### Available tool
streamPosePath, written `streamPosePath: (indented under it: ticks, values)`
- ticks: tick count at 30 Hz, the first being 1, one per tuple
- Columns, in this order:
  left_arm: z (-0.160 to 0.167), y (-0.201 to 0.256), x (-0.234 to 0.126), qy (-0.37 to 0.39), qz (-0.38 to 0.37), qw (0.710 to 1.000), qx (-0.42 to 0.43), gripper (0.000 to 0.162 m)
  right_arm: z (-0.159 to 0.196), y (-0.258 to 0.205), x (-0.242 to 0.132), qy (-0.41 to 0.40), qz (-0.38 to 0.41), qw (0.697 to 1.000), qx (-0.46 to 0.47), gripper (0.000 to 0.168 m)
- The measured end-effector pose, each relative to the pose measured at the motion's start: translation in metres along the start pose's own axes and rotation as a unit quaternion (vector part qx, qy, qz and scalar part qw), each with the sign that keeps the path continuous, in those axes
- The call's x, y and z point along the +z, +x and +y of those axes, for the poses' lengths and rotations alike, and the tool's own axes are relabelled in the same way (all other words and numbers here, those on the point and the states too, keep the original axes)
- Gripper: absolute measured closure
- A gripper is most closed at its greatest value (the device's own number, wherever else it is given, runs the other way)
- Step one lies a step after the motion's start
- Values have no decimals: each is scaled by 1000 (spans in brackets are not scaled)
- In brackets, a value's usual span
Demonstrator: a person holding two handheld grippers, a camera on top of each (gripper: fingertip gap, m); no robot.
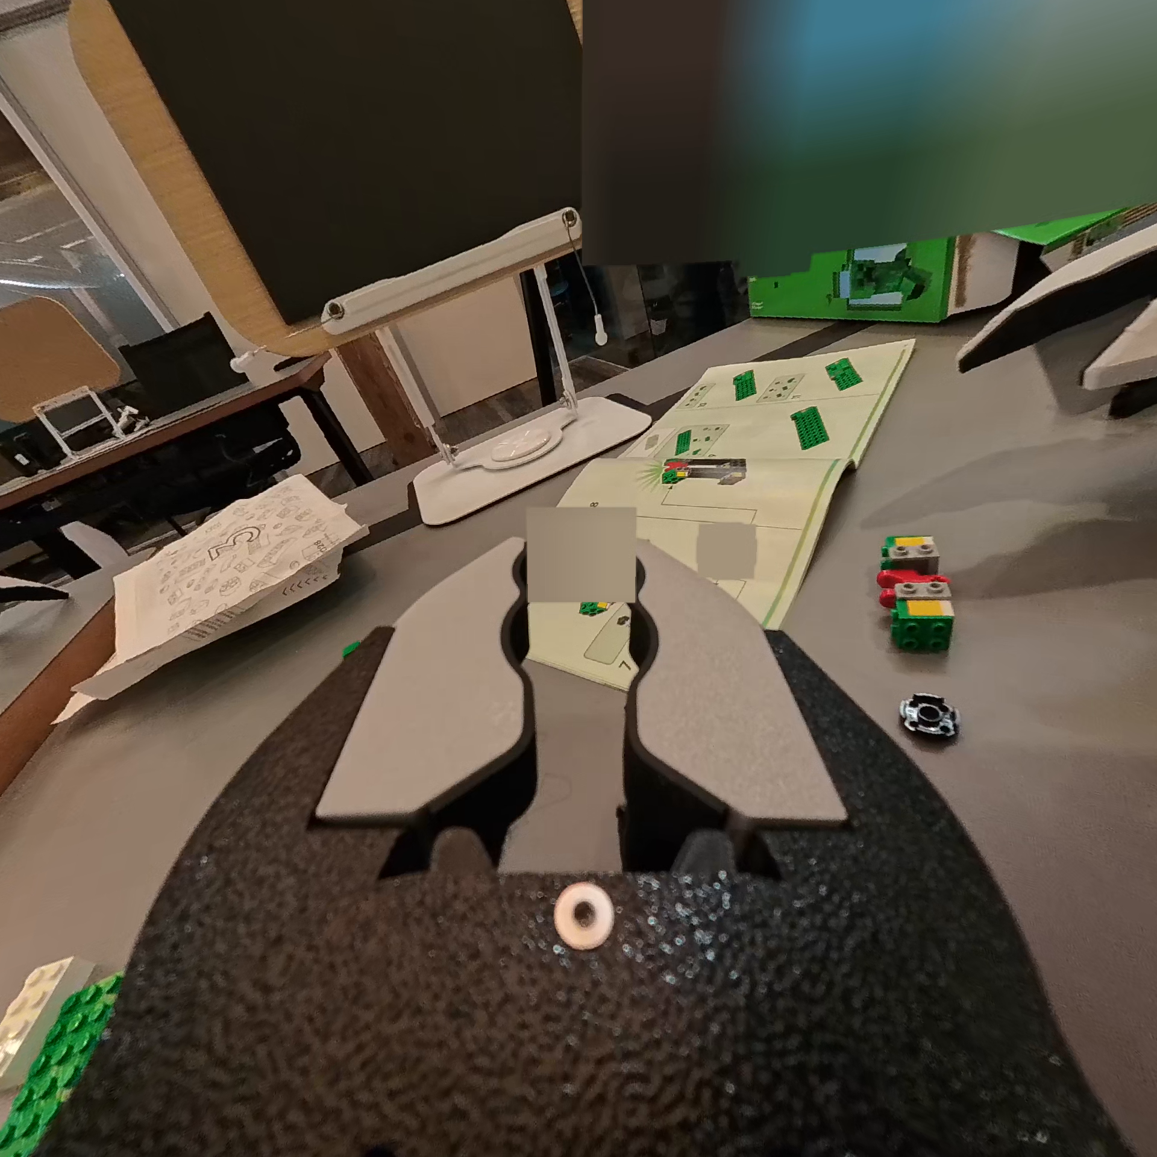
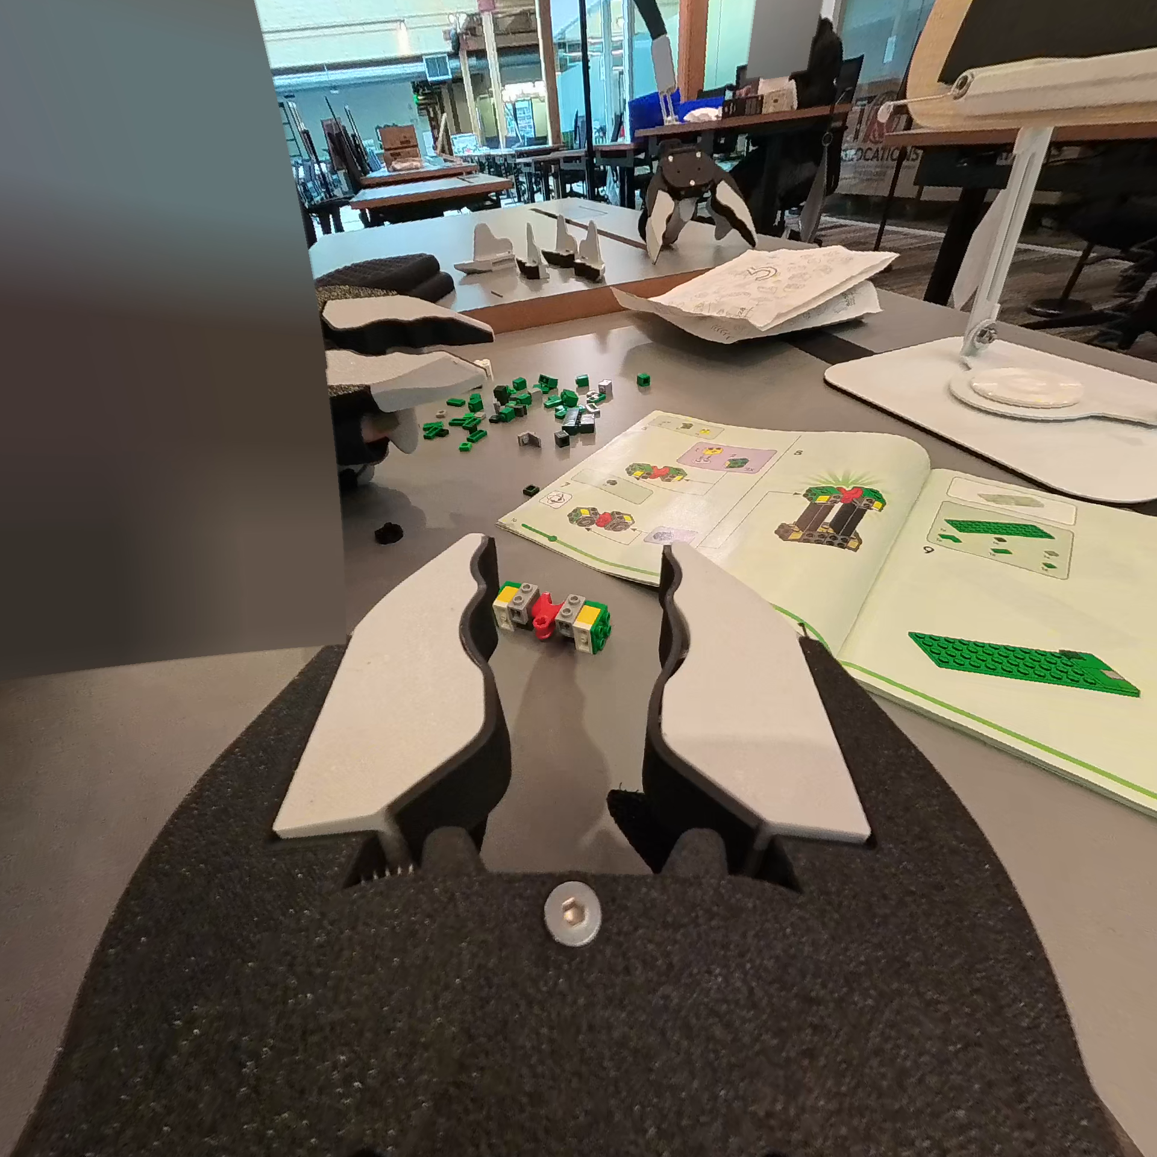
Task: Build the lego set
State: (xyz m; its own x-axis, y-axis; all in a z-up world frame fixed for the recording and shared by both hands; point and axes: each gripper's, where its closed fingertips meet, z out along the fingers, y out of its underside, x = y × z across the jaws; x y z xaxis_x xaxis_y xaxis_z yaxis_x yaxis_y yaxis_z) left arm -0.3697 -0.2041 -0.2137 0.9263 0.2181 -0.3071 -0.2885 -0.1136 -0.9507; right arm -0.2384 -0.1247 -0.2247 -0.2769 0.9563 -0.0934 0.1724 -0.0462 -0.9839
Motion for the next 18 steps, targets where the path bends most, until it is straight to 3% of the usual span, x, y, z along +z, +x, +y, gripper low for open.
streamPosePath:
  ticks: [14, 18]
  values:
    - [0, 2, 0, 0, 6, 1000, 2, 134, 1, 0, 0, -1, -1, 1000, 4, 120]
    - [0, 24, -5, -29, 95, 994, -49, 126, 0, 1, 0, 3, -4, 1000, 11, 120]
